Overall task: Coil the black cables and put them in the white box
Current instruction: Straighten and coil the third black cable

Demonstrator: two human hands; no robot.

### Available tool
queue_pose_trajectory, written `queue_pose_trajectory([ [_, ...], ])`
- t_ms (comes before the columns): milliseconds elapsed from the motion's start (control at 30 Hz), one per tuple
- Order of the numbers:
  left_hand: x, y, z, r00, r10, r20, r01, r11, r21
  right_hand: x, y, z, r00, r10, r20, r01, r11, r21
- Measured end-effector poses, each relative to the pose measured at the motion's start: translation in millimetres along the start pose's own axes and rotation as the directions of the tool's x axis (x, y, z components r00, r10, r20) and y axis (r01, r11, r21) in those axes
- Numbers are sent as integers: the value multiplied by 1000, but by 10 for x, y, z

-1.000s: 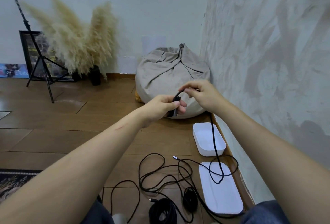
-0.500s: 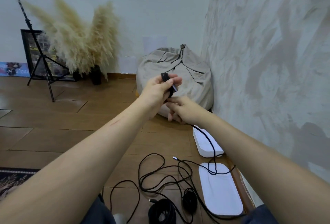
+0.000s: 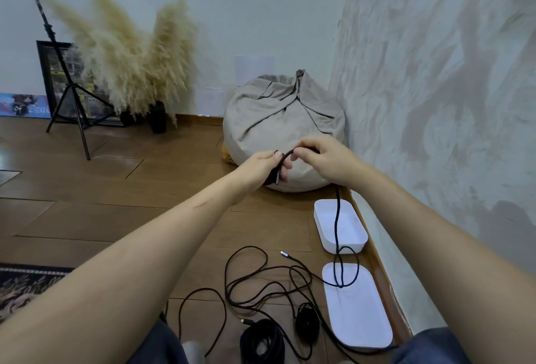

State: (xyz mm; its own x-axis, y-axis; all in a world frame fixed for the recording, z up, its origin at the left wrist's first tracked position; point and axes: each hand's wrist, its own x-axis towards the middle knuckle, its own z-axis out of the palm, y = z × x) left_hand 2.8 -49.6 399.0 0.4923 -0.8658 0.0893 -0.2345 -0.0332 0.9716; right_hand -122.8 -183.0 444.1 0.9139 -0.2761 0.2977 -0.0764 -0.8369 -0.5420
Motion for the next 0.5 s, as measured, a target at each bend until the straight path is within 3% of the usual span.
queue_pose_trajectory([
  [100,-21,89,90,997,-9,71,19,989,-146,23,89,8,992,1,-128,5,999,51],
  [233,-78,178,197,988,88,131,-88,996,-5,10,103,-8,976,-1,-218,35,988,150],
  [500,-84,176,158,985,78,151,-74,997,-31,-36,126,58,977,136,-165,-59,913,404],
])
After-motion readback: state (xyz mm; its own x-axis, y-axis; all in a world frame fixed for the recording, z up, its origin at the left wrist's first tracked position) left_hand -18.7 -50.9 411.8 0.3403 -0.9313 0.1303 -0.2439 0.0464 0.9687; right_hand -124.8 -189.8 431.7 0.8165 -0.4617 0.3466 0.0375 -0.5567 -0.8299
